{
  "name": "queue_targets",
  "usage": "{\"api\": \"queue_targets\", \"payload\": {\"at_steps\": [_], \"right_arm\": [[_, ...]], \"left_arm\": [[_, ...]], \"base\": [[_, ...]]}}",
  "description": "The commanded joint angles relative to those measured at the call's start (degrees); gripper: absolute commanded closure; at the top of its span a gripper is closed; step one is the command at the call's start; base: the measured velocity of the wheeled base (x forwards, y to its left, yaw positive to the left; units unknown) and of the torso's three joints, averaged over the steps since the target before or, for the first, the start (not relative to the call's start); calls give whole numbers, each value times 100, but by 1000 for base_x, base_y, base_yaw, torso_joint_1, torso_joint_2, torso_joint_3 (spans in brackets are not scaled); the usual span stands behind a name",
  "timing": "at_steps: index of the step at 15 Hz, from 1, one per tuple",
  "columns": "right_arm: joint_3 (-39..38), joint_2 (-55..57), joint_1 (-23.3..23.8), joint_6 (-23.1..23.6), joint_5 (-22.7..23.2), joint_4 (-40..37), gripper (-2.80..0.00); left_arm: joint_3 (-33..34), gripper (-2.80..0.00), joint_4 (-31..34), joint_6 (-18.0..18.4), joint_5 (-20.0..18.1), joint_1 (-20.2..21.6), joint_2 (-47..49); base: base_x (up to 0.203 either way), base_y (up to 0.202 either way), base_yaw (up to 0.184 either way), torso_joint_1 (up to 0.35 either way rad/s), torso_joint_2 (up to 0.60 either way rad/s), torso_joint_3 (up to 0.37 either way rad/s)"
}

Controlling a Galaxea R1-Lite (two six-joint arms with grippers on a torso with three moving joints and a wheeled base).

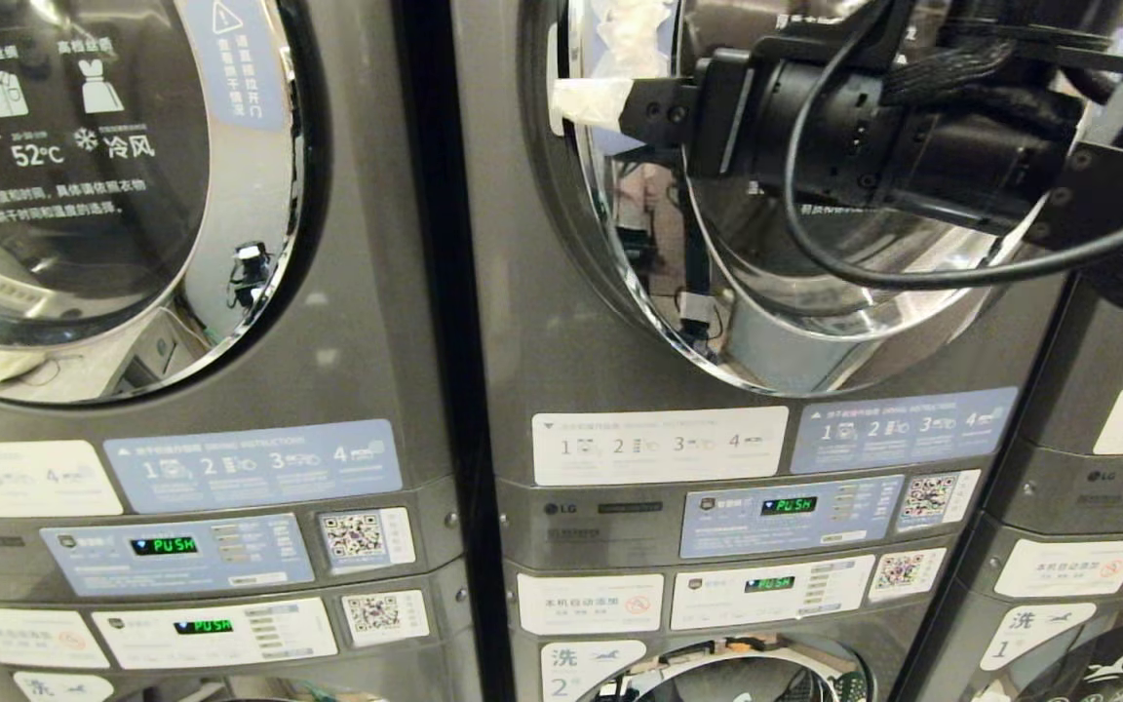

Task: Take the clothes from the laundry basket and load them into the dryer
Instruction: Open the dryer

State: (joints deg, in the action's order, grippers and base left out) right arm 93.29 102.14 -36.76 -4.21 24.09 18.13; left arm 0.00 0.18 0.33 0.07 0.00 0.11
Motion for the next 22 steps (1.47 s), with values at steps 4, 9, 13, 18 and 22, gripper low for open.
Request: {"api": "queue_targets", "payload": {"at_steps": [4, 9, 13, 18, 22], "right_arm": [[-1868, -2280, -33, 14, 14, -54, -280], [-3274, -5313, 47, 3, -340, -1173, -280], [-3516, -7745, 123, -24, -1011, -3238, -280], [-2934, -9524, 35, -15, -4277, -5494, -280], [-2786, -9858, 47, 495, -4574, -5926, -280]], "left_arm": [[0, 0, 0, 2, 1, 0, -2], [0, 0, 0, 2, 1, 0, -2], [0, 0, 0, 2, 1, 0, -2], [0, 0, 0, 2, 1, 0, -2], [0, 0, 0, 2, 1, 0, -2]], "base": [[0, 0, 0, 0, 0, 0], [0, 0, 0, 0, 0, 0], [0, 0, 0, 0, 0, 0], [0, 0, 0, 0, 0, 0], [0, 0, 0, 0, 0, 0]]}}
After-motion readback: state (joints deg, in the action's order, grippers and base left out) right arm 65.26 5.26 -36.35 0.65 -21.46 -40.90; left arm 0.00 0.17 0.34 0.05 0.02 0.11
